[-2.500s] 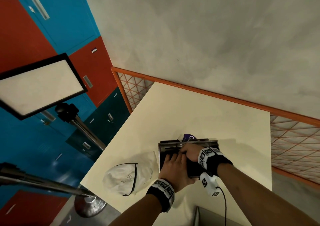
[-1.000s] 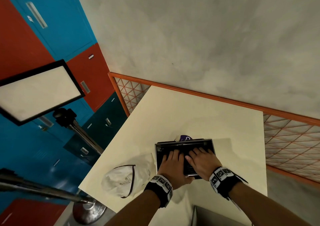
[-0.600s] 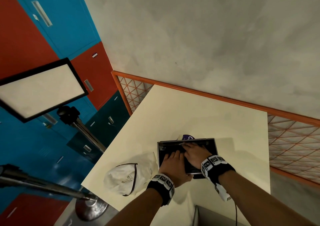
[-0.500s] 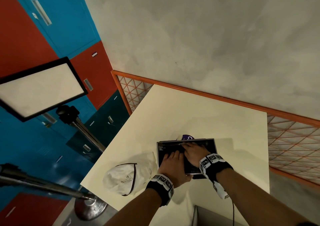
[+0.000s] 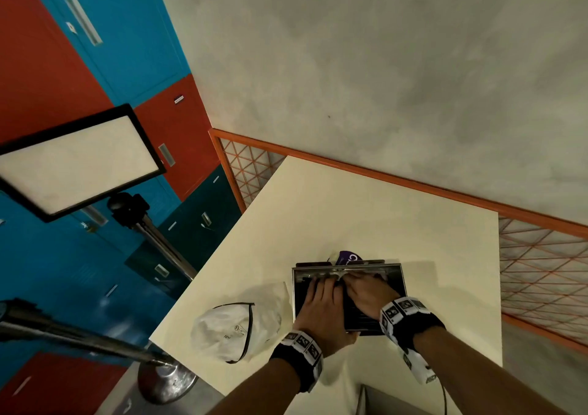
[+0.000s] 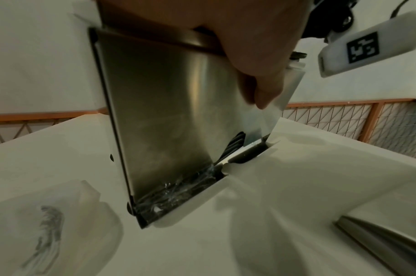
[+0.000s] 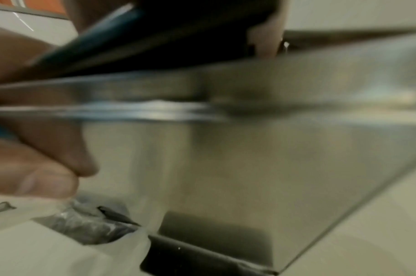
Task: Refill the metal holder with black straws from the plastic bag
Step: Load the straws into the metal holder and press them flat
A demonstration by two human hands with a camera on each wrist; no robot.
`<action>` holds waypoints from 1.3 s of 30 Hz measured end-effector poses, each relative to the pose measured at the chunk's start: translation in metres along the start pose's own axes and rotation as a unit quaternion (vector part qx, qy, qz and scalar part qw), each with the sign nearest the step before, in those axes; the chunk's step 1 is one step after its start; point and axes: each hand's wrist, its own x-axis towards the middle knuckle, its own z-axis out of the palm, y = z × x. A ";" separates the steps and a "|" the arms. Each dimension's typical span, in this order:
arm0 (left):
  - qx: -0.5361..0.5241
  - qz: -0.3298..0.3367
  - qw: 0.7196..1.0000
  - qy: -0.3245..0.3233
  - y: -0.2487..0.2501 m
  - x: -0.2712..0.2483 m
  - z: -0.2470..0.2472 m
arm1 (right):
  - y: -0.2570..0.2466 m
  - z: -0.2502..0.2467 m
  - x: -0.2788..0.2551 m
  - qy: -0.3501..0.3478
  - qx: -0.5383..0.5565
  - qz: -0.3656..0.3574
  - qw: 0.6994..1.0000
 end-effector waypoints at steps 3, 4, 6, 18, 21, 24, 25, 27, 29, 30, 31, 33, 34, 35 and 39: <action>0.016 -0.016 0.998 -0.064 -0.002 0.007 -0.003 | 0.003 0.001 -0.005 -0.019 -0.034 -0.032 0.999; 0.020 -0.016 0.996 -0.088 -0.004 0.011 -0.005 | 0.004 0.000 -0.006 -0.024 -0.055 -0.045 0.997; 0.021 -0.017 0.992 -0.126 -0.008 0.017 -0.011 | 0.003 0.000 -0.010 -0.020 -0.055 -0.043 0.997; -0.008 0.000 0.996 -0.089 -0.015 0.016 -0.016 | -0.023 -0.024 -0.024 -0.152 -0.133 0.012 0.979; 0.003 0.009 0.998 -0.060 -0.015 0.012 -0.014 | -0.028 -0.018 -0.028 -0.100 -0.124 0.018 0.987; -0.002 0.014 1.000 -0.016 -0.013 0.004 -0.012 | -0.022 -0.010 -0.038 -0.048 -0.126 -0.003 0.991; -0.006 0.015 1.000 -0.005 -0.011 0.003 -0.010 | -0.021 -0.009 -0.042 -0.034 -0.128 -0.008 0.991; -0.010 0.017 1.000 0.007 -0.010 -0.001 -0.009 | -0.022 -0.007 -0.047 -0.016 -0.136 -0.016 0.990; -0.012 0.020 1.000 0.013 -0.009 -0.004 -0.008 | -0.023 -0.003 -0.051 -0.002 -0.144 -0.017 0.989; -0.010 0.021 1.000 0.014 -0.008 -0.007 -0.008 | -0.023 0.000 -0.053 0.002 -0.144 -0.015 0.990; -0.007 0.023 1.000 0.016 -0.008 -0.009 -0.008 | -0.023 0.002 -0.055 0.005 -0.142 -0.013 0.990; -0.005 0.026 0.999 0.022 -0.007 -0.012 -0.009 | -0.025 0.005 -0.058 0.013 -0.139 -0.008 0.990; -0.005 0.028 0.999 0.024 -0.006 -0.013 -0.009 | -0.025 0.006 -0.059 0.017 -0.137 -0.006 0.990; -0.006 0.029 0.999 0.026 -0.006 -0.014 -0.009 | -0.026 0.006 -0.060 0.022 -0.135 -0.004 0.991; -0.004 0.037 0.999 0.031 -0.006 -0.015 -0.010 | -0.028 0.004 -0.062 0.022 -0.136 0.001 0.990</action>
